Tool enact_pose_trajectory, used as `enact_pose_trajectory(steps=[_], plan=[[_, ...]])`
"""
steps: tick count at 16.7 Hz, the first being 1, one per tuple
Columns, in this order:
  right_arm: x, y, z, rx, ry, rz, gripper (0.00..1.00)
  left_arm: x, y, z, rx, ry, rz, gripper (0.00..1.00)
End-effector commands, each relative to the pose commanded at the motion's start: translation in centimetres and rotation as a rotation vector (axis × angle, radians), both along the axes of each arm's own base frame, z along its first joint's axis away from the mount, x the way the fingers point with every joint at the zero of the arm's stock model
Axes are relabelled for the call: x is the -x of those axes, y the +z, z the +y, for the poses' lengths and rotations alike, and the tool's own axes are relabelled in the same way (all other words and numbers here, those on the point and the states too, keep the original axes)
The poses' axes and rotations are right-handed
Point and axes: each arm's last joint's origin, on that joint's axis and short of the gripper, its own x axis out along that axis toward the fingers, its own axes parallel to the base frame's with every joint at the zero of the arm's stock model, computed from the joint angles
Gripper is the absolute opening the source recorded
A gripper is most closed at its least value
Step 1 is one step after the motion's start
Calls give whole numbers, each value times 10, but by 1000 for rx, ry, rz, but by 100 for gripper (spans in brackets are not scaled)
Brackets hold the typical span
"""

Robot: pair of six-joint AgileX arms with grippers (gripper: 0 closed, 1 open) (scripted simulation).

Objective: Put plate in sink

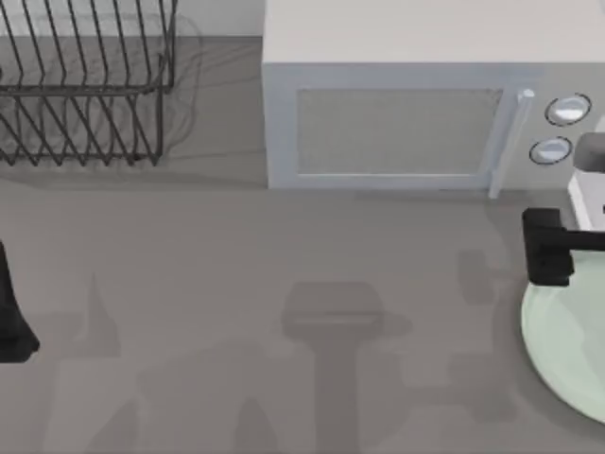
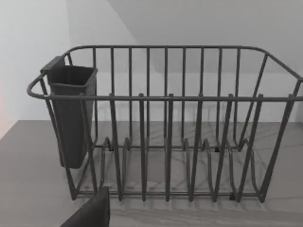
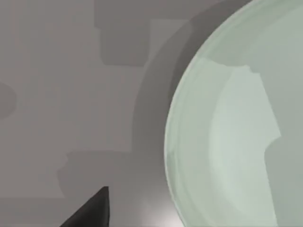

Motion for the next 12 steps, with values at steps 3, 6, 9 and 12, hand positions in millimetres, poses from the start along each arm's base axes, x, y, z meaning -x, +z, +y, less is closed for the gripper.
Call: enact_pose_trajectory(steps=[3, 6, 9, 12], plan=[[-25, -16, 20, 50, 0, 171, 100, 0, 0, 0, 0, 0, 0, 100], [-37, -25, 32, 81, -2, 258, 100, 0, 0, 0, 0, 0, 0, 100], [-38, -26, 34, 86, -2, 270, 100, 0, 0, 0, 0, 0, 0, 100], [-38, -26, 32, 84, -6, 268, 100, 0, 0, 0, 0, 0, 0, 100]])
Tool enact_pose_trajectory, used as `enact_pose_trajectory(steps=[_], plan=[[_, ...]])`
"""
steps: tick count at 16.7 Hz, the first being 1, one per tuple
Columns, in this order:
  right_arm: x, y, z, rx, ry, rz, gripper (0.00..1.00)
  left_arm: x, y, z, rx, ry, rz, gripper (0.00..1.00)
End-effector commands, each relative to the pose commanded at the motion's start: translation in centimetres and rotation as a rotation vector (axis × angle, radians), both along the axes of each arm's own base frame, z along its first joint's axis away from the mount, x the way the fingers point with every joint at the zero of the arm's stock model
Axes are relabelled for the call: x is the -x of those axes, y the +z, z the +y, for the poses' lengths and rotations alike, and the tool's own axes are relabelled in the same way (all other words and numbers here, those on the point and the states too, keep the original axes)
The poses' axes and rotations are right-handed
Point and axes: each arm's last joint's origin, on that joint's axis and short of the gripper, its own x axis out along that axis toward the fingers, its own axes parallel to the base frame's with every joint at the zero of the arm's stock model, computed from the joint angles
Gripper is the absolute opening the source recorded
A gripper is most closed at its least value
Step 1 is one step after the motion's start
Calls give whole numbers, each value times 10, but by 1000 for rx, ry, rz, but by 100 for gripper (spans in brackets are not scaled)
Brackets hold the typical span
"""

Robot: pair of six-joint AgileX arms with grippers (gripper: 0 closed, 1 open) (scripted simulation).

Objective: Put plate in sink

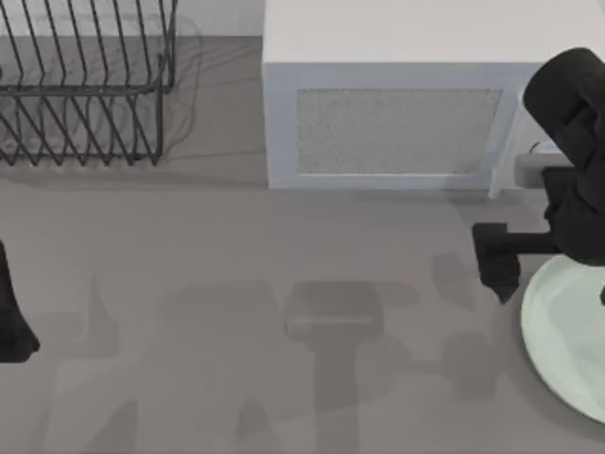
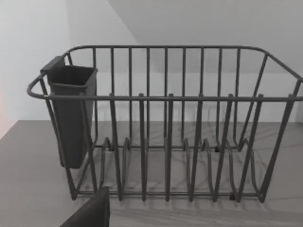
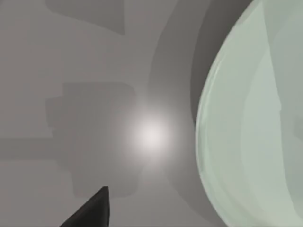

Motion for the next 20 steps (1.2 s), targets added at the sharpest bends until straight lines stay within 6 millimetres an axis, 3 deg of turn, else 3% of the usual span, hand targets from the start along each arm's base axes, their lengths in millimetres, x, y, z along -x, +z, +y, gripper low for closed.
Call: enact_pose_trajectory(steps=[3, 11, 16, 20], plan=[[-1, -12, 0, 3, 0, 7, 100, 0, 0, 0, 0, 0, 0, 100], [-1, -96, 2, -2, 4, -5, 100, 0, 0, 0, 0, 0, 0, 100], [0, -102, 2, 1, 4, 2, 100, 0, 0, 0, 0, 0, 0, 100], [0, -102, 2, 1, 4, 2, 70, 0, 0, 0, 0, 0, 0, 100]])
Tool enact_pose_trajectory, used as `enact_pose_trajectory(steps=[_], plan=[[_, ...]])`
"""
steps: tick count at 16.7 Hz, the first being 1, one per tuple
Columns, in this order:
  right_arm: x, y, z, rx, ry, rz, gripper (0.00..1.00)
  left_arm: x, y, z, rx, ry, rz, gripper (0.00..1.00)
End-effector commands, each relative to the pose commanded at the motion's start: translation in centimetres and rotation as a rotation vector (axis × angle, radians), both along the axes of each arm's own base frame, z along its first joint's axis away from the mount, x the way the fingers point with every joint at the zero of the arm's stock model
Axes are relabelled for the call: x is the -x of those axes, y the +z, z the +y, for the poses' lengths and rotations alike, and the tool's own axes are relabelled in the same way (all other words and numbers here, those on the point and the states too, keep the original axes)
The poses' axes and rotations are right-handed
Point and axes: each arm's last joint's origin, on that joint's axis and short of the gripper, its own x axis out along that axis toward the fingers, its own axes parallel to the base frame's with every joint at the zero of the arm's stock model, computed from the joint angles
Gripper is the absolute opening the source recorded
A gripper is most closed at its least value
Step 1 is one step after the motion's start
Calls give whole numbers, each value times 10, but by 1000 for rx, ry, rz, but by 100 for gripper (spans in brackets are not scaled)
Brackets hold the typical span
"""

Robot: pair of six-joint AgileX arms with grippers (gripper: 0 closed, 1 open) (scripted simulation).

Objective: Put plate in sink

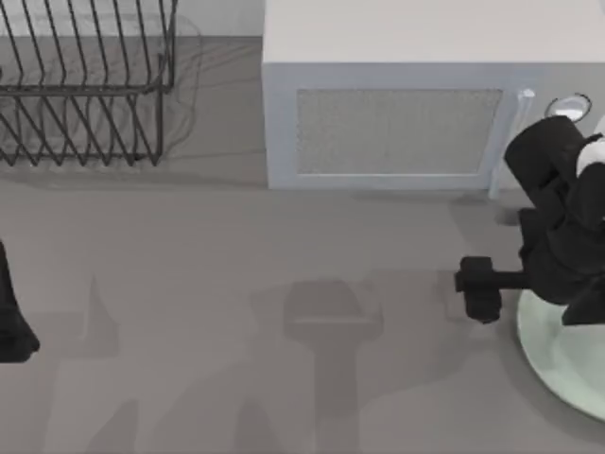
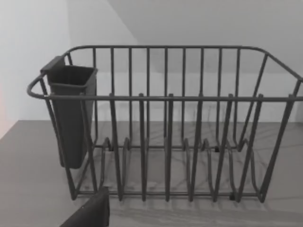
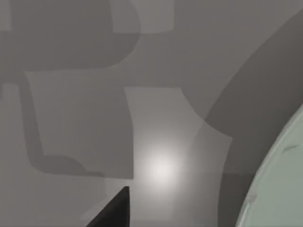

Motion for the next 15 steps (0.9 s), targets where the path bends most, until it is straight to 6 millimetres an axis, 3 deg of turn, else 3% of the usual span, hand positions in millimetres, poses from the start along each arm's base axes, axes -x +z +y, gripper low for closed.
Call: enact_pose_trajectory(steps=[9, 15], plan=[[0, 0, 0, 0, 0, 0, 2, 0, 0, 0, 0, 0, 0, 100], [0, 0, 0, 0, 0, 0, 0, 0, 0, 0, 0, 0, 0, 100]])
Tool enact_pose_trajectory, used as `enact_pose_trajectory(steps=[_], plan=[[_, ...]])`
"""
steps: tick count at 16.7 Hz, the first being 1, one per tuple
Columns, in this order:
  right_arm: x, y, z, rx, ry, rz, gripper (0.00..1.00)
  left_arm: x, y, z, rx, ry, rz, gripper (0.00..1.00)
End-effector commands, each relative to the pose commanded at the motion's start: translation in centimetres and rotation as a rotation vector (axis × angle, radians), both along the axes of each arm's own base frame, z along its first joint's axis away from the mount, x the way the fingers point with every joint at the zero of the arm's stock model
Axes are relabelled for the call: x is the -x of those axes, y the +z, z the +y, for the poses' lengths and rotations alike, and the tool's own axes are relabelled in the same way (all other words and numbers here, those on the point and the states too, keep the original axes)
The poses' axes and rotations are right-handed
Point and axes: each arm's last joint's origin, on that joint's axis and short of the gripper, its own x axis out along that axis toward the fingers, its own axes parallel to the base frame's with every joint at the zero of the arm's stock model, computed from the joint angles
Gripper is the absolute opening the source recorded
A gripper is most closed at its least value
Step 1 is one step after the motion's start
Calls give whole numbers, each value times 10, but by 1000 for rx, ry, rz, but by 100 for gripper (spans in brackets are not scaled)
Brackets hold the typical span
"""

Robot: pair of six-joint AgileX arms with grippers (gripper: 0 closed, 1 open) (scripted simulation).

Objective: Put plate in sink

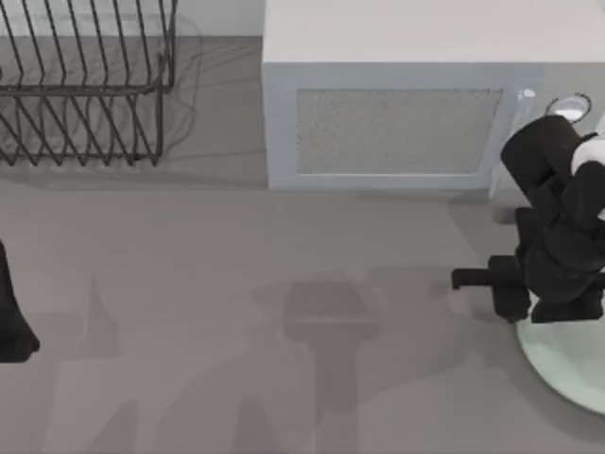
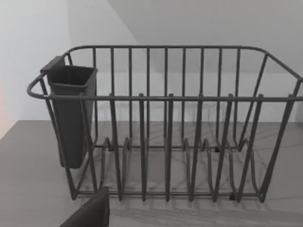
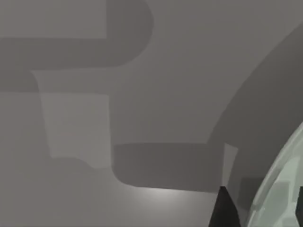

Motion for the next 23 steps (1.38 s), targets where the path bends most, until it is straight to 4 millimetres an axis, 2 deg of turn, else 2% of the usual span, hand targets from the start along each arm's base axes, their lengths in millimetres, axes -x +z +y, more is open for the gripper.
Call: enact_pose_trajectory(steps=[2, 3, 6, 10, 12, 14, 18, 20, 23], plan=[[0, 0, 0, 0, 0, 0, 0, 0, 0, 0, 0, 0, 0, 100], [-9, 26, -1, -33, -11, -98, 0, 0, 0, 0, 0, 0, 0, 100], [-14, 35, -5, -32, -18, -101, 0, 0, 0, 0, 0, 0, 0, 100], [-31, 71, -20, -19, -36, -68, 0, 0, 0, 0, 0, 0, 0, 100], [-39, 100, -21, -11, -36, -38, 0, 0, 0, 0, 0, 0, 0, 100], [-43, 143, -20, -9, -35, -27, 0, 0, 0, 0, 0, 0, 0, 100], [-31, 231, -15, -22, -33, -73, 0, 0, 0, 0, 0, 0, 0, 100], [-19, 258, -9, -28, -23, -90, 0, 0, 0, 0, 0, 0, 0, 100], [-9, 275, -1, -33, -11, -98, 0, 0, 0, 0, 0, 0, 0, 100]])
